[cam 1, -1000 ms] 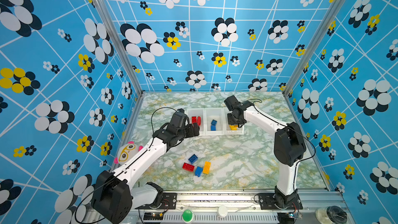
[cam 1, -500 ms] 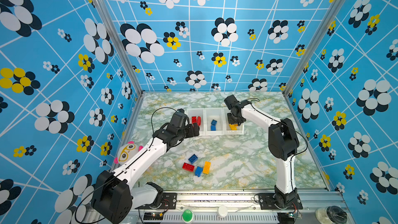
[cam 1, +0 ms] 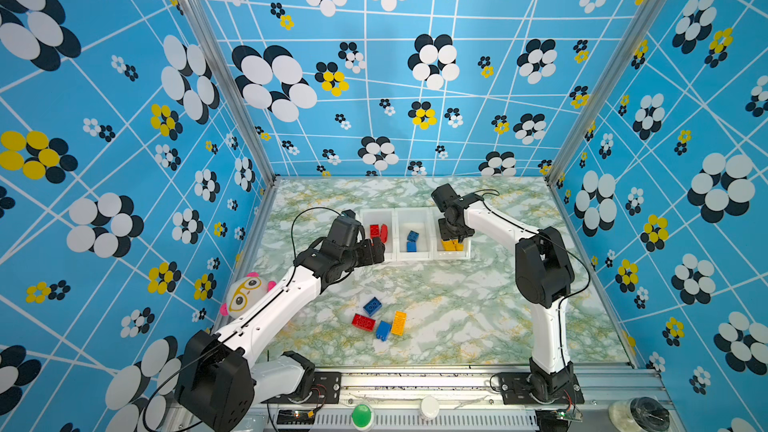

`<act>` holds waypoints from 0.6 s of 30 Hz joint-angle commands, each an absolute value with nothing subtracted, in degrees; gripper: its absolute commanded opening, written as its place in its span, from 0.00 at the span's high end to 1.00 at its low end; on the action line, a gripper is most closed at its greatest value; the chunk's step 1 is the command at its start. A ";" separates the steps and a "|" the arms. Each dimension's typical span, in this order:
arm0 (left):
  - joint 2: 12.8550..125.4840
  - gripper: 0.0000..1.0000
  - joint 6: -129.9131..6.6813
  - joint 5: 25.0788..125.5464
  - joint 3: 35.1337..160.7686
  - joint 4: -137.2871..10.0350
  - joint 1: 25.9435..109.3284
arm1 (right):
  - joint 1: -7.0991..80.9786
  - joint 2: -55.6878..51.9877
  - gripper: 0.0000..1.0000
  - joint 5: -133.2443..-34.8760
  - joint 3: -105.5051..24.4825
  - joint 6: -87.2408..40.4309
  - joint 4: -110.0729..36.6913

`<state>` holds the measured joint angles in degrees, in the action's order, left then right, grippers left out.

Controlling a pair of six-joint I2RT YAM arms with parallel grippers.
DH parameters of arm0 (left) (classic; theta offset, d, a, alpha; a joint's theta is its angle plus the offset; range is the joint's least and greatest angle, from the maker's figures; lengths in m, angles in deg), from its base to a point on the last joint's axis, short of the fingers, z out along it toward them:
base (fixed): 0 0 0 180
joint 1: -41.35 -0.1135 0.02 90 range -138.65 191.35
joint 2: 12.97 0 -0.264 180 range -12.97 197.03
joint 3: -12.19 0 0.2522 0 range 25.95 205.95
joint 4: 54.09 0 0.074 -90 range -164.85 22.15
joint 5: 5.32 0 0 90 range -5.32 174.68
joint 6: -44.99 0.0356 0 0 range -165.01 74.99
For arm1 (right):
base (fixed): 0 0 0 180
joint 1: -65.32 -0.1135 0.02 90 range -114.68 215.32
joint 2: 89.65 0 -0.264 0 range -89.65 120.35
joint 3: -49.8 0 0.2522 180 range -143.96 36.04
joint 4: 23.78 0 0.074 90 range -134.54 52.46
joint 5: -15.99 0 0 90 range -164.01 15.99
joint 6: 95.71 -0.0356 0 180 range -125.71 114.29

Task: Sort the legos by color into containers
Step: 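Carry the yellow brick with the right gripper into the yellow bin, release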

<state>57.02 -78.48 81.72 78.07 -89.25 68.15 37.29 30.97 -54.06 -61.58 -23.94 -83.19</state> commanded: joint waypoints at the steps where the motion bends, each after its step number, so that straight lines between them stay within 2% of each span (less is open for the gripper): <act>1: 55.47 0.05 -78.15 83.06 77.54 -90.24 68.50 | 37.38 29.63 0.46 -53.50 -62.77 -24.21 -83.78; 18: 54.86 0.05 -75.86 80.03 76.80 -95.05 69.42 | 34.94 19.32 0.36 -58.82 -56.13 -27.70 -83.10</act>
